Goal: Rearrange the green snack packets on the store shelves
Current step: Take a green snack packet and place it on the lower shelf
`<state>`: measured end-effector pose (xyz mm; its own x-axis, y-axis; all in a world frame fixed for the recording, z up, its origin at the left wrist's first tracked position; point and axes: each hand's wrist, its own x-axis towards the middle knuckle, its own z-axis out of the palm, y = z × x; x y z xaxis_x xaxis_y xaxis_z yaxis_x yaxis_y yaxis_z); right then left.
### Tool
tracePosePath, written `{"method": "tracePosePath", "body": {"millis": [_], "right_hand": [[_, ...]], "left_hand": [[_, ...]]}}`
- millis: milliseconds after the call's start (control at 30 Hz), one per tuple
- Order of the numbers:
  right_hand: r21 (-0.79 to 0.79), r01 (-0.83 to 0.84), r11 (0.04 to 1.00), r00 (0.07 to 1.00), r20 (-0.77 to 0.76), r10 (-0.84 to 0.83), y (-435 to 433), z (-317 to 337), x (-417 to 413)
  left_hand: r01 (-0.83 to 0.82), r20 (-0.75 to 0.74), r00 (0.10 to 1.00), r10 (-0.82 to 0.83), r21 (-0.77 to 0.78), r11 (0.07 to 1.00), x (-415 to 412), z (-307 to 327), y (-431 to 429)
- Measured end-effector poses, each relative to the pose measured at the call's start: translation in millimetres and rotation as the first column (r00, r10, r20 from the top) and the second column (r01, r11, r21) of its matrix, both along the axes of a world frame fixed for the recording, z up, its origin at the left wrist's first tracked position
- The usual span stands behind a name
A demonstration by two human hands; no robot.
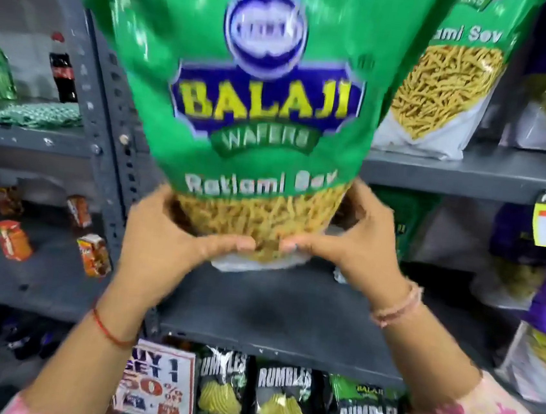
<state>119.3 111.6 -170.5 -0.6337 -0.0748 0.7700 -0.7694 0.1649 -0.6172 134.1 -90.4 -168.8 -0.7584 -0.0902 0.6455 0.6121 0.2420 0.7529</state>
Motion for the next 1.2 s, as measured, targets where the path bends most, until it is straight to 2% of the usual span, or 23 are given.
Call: {"method": "tracePosePath", "body": {"millis": [67,167,300,400,600,733,967,1067,1133,1200], "right_hand": [[0.04,0.002,0.999,0.996,0.093,-0.005,8.4,-40.3,-1.7],[0.059,0.046,0.997,0.961,0.271,-0.061,23.5,-94.8,-13.7],[0.087,0.128,0.988,0.87,0.469,-0.154,42.4,-152.1,-44.4],[0.104,0.191,0.976,0.817,0.535,-0.217,50.4,-181.2,-72.6],[0.014,0.164,0.986,0.773,0.619,-0.137,56.7,-204.6,-140.9],[0.031,0.16,0.987,0.757,0.637,-0.142,52.6,-211.0,-171.6],[-0.006,0.192,0.981,0.729,0.67,-0.138,43.6,-234.0,-179.1],[0.036,0.214,0.976,0.721,0.668,-0.183,39.6,-227.2,-172.6],[0.065,0.273,0.96,0.728,0.639,-0.25,37.1,-220.3,-158.9],[0.128,0.36,0.924,0.726,0.584,-0.363,36.0,-216.1,-136.7]], "left_hand": [[-0.031,0.14,0.989,0.036,-0.034,0.999,-0.4,-39.9,6.7],[0.039,0.307,0.952,-0.019,-0.058,0.998,-18.6,-92.5,21.4],[0.121,0.444,0.894,-0.057,-0.118,0.986,-69.4,-145.6,39.0],[0.209,0.538,0.833,-0.132,-0.085,0.974,-110.1,-167.6,50.4],[0.245,0.536,0.822,-0.193,-0.026,0.969,-174.5,-183.5,67.5],[0.213,0.575,0.794,-0.2,0.045,0.976,-202.1,-194.4,62.8],[0.233,0.591,0.779,-0.207,0.034,0.972,-214.5,-222.2,52.4],[0.26,0.604,0.765,-0.224,0.028,0.965,-210.9,-219.5,53.5],[0.186,0.603,0.783,-0.15,0.003,0.983,-198.7,-219.9,50.3],[-0.06,0.5,0.858,0.112,-0.119,0.991,-169.4,-215.7,44.0]]}}
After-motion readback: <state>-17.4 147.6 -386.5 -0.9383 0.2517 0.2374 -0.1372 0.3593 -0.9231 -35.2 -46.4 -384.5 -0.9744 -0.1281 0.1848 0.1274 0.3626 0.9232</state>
